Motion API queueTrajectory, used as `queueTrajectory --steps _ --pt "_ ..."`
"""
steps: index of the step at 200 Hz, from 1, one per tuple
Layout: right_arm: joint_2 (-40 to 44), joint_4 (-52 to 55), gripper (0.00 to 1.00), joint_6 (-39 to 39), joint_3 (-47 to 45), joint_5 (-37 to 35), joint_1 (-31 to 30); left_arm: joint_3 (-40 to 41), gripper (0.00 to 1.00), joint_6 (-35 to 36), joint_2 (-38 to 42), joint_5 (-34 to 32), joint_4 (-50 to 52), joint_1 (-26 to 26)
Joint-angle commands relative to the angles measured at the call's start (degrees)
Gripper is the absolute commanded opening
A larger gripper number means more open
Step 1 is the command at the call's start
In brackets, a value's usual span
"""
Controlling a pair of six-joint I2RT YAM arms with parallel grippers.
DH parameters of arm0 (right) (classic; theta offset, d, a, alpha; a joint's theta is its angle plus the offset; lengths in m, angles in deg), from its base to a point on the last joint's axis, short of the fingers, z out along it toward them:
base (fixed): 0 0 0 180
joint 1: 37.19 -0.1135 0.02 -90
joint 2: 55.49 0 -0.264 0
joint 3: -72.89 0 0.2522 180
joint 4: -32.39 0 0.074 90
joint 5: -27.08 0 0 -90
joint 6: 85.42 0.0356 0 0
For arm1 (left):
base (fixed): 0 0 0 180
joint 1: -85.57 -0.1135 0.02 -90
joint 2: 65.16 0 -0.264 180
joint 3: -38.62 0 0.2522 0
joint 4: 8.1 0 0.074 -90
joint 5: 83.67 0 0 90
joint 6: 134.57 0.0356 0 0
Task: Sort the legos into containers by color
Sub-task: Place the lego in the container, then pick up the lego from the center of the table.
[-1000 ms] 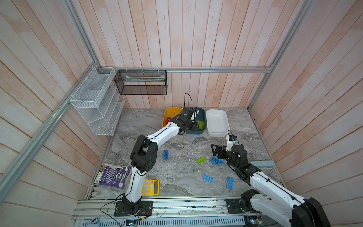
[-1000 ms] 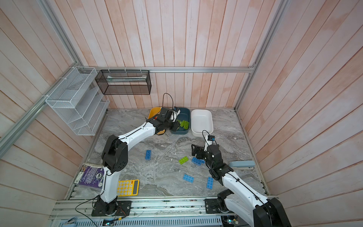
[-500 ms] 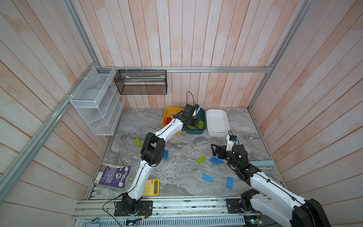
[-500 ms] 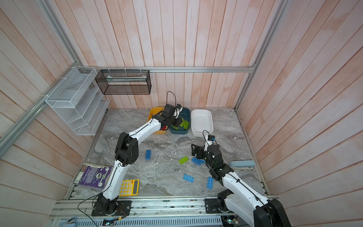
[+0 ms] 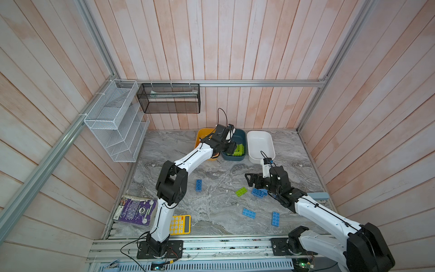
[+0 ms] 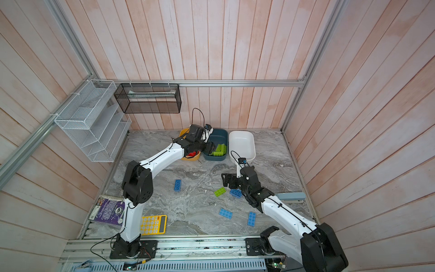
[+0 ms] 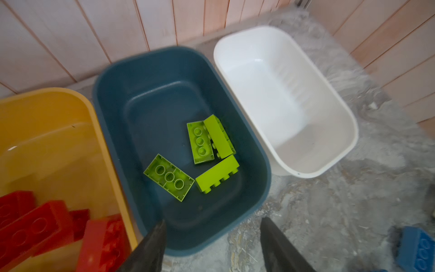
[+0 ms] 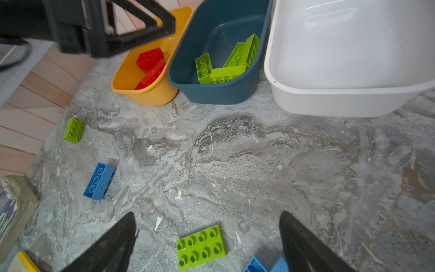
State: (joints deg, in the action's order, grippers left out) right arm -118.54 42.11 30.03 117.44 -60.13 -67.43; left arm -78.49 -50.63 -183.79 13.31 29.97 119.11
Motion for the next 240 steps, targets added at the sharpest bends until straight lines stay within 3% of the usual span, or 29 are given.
queueTrajectory --steps 1,44,93,155,240 --pt "-1.53 8.01 0.95 -0.8 2.34 -2.26 -3.66 8.77 0.65 -3.85 11.13 -0.87 -7.07 0.29" --pt "-4.5 13.35 1.0 0.44 4.28 -7.73 -13.07 29.73 0.65 -8.88 29.98 -1.41 -11.41 0.52" --pt "-10.22 16.08 1.0 -6.08 6.51 -8.94 -14.27 47.03 0.65 -12.78 47.97 -1.16 -12.87 1.0" --pt "-19.37 16.72 0.99 -9.39 11.22 -9.52 -14.25 55.86 0.65 -14.47 61.55 -2.64 -8.47 1.07" --pt "-27.59 17.39 0.91 -10.42 14.17 -9.1 -14.32 61.39 0.65 -16.11 64.49 -1.71 -8.19 1.08"
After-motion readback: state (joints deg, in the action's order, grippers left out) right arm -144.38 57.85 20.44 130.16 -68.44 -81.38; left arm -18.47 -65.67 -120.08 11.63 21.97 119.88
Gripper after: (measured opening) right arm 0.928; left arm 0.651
